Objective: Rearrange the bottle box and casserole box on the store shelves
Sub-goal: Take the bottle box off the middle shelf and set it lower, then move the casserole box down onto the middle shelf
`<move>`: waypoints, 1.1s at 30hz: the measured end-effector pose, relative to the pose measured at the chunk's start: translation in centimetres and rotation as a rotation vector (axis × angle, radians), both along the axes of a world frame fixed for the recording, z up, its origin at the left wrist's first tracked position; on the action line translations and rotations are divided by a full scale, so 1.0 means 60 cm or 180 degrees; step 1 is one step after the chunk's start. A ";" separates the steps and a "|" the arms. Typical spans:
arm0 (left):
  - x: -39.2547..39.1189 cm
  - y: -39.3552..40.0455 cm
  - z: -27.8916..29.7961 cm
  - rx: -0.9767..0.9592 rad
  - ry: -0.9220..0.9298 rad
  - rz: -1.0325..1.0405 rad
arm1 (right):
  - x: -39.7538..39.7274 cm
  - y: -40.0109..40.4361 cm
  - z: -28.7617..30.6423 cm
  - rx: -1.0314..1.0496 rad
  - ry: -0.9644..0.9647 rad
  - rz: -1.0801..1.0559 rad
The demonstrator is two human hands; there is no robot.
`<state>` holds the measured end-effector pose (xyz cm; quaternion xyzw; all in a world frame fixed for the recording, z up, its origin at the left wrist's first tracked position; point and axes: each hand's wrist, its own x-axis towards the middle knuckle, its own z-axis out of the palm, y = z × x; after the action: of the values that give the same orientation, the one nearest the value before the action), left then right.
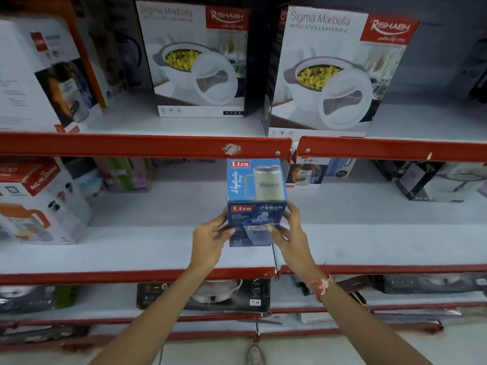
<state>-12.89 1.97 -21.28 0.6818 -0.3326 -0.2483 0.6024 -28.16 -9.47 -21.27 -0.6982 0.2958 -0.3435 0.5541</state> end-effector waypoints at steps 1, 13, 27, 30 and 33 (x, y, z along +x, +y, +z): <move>-0.001 -0.008 -0.005 0.0025 -0.0046 0.0047 | 0.004 -0.006 -0.008 0.0010 0.0040 -0.0017; 0.001 -0.051 -0.065 0.0462 -0.0102 0.0099 | 0.030 -0.056 -0.067 0.0327 0.0123 -0.0047; -0.018 -0.002 0.063 0.0174 -0.0941 0.0083 | -0.026 -0.069 0.093 -0.0524 0.0321 -0.0456; -0.024 -0.018 0.137 -0.0162 -0.1205 0.0106 | -0.033 -0.068 0.174 -0.0756 -0.0023 -0.0432; -0.027 -0.048 0.216 -0.0600 -0.1330 0.0241 | -0.039 -0.080 0.245 -0.0969 -0.0337 -0.0562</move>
<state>-14.50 -0.93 -8.31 0.6711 -0.4461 -0.0468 0.5903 -30.51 -14.30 -6.55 -0.7262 0.2709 -0.4680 0.4246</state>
